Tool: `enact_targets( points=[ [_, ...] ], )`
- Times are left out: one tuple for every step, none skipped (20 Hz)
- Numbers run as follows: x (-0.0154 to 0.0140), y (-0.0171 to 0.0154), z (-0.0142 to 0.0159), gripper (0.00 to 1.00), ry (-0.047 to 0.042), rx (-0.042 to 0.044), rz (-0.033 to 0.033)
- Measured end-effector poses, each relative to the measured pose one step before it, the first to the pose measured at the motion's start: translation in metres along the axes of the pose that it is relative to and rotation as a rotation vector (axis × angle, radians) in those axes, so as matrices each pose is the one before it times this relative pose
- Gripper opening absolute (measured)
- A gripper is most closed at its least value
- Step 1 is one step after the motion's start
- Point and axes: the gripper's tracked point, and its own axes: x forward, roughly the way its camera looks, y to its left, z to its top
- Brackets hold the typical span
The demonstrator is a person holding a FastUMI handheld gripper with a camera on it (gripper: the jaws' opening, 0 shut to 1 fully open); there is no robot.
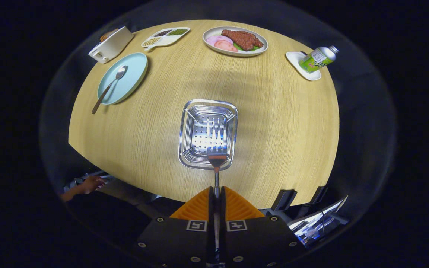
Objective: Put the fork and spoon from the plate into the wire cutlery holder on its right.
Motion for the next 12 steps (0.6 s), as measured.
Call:
enact_targets(
  points=[
    [0.00182,0.00029,0.00097,0.05,0.01087,0.00452,0.00633],
    [0.00118,0.0006,0.00236,0.06,0.00737,0.00322,0.00776],
    [0.00094,0.00106,0.00042,0.06,0.00849,0.00721,0.00928],
    [-0.00076,0.00008,0.00269,0.08,-0.00396,0.00498,0.00934],
    [-0.00131,0.00055,0.00234,0.08,0.00002,0.01043,0.00727],
    [-0.00206,0.00114,0.00302,0.1,-0.00548,0.01218,0.01056],
    [-0.00235,-0.00128,0.0068,0.1,-0.01733,0.01305,-0.00224],
    [-0.0032,-0.00176,0.00715,0.11,-0.02239,0.00905,-0.00708],
    [-0.00431,-0.00067,0.00693,0.12,-0.02974,0.01298,-0.0032],
    [-0.00281,0.00272,0.00753,0.12,-0.03123,0.00622,0.00882],
    [-0.00718,0.00123,0.01057,0.14,-0.03846,0.00724,0.00069],
    [-0.00378,0.00431,0.01117,0.16,-0.04896,0.00494,0.00982]
  ],
)
